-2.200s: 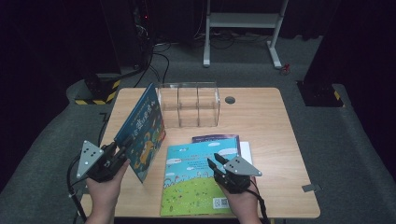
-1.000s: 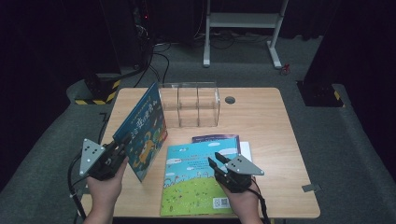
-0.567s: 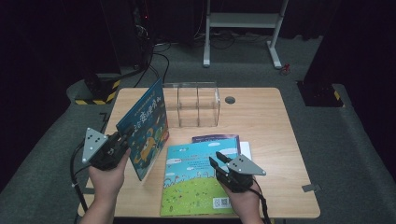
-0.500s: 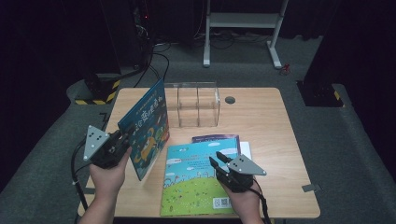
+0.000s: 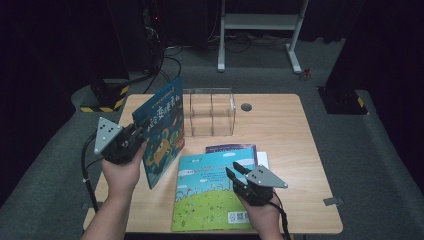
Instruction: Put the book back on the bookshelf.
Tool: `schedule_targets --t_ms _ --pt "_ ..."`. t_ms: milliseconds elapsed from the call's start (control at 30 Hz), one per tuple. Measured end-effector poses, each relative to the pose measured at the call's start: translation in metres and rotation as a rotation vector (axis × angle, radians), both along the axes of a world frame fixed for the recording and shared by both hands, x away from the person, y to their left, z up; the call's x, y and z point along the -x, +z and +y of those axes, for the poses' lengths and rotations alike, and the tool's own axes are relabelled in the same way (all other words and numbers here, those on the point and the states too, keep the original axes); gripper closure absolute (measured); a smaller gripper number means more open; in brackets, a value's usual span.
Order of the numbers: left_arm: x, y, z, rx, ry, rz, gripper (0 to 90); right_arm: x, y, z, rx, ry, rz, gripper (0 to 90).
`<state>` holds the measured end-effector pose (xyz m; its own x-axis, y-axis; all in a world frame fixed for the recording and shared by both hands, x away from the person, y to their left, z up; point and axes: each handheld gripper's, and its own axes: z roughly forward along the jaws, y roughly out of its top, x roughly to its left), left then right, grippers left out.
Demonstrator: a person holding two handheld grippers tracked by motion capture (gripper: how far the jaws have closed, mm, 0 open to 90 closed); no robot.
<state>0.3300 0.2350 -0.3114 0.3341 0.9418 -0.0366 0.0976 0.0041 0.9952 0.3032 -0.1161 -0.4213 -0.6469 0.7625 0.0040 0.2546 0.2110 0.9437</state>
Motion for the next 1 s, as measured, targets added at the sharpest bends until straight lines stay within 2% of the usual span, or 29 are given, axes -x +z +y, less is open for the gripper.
schedule_targets --t_ms 133,400,800,1000 --pt "-0.008 0.007 0.001 0.017 0.017 -0.01 83.5 0.0 0.001 0.0 0.003 0.003 -0.001 67.0" --pt "-0.029 0.014 -0.001 0.011 0.039 -0.013 83.4 0.001 0.001 0.0 0.0 0.002 -0.003 67.2" --pt "-0.067 0.009 -0.005 0.029 0.075 -0.01 83.4 0.0 0.002 -0.003 -0.006 -0.004 -0.005 67.7" --pt "-0.084 0.007 -0.01 0.018 0.089 -0.011 83.4 0.0 0.002 -0.004 -0.011 -0.005 -0.005 67.7"
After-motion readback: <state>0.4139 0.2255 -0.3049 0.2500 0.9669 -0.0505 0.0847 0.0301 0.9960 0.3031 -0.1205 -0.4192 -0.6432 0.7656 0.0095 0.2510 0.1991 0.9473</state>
